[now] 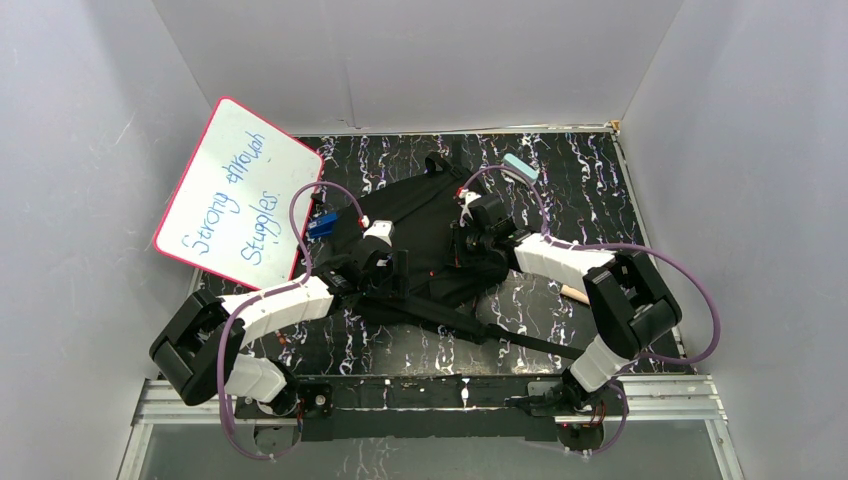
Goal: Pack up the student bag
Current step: Unzip the student bag at the center of the board.
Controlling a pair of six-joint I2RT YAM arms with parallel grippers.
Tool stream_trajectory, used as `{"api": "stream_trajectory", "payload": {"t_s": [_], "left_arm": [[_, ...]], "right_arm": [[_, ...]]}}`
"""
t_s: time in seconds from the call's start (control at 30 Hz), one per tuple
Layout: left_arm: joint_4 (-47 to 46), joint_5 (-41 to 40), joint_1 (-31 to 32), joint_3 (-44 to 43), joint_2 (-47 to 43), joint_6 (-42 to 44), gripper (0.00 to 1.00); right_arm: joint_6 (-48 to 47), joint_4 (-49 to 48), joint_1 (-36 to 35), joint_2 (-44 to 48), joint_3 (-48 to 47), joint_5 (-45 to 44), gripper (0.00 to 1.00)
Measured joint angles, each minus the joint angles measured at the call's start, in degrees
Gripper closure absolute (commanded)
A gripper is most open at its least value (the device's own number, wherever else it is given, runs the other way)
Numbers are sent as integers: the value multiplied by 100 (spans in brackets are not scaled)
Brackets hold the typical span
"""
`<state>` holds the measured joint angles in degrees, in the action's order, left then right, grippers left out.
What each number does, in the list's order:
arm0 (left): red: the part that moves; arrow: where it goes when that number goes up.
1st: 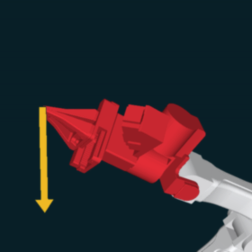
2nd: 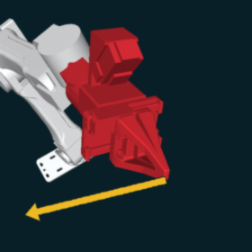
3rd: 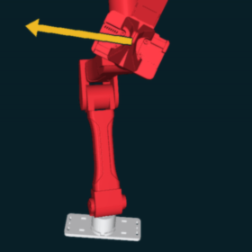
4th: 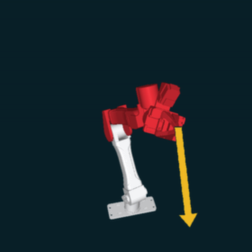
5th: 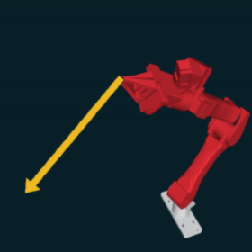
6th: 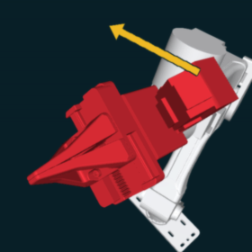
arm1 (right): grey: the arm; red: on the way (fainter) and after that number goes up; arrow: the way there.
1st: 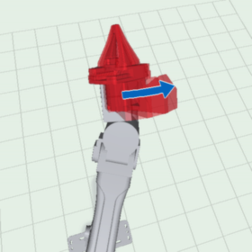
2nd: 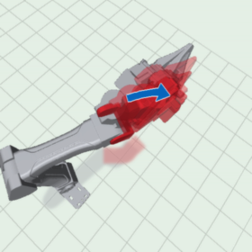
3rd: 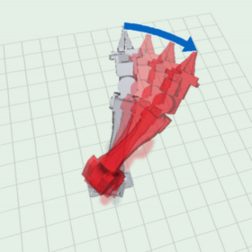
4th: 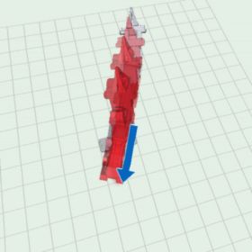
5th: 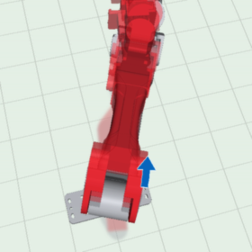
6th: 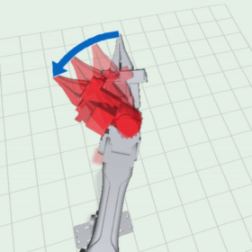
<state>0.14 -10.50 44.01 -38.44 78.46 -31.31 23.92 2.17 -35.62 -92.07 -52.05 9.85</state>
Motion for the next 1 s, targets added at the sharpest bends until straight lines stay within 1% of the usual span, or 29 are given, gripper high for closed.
{"api": "stream_trajectory", "payload": {"t_s": [0.17, 0.5, 0.63, 0.83, 1.0], "left_arm": [[0, -2, 0, 0, 0, 0, 28], [-4, -2, 0, 0, 0, 0, 28], [-7, -4, 2, 0, 0, 0, 28], [-2, -4, 4, 0, 0, 2, 28], [2, -7, 4, 0, 0, 4, 28]], "right_arm": [[4, 46, -2, 72, 4, -72, 100], [125, 278, 94, 935, 42, -1038, 100], [133, 466, 210, 1027, 42, -1362, 100], [131, 887, 420, 1056, 42, -2151, 100], [129, 1198, 739, 1187, 39, -2977, 100]]}}
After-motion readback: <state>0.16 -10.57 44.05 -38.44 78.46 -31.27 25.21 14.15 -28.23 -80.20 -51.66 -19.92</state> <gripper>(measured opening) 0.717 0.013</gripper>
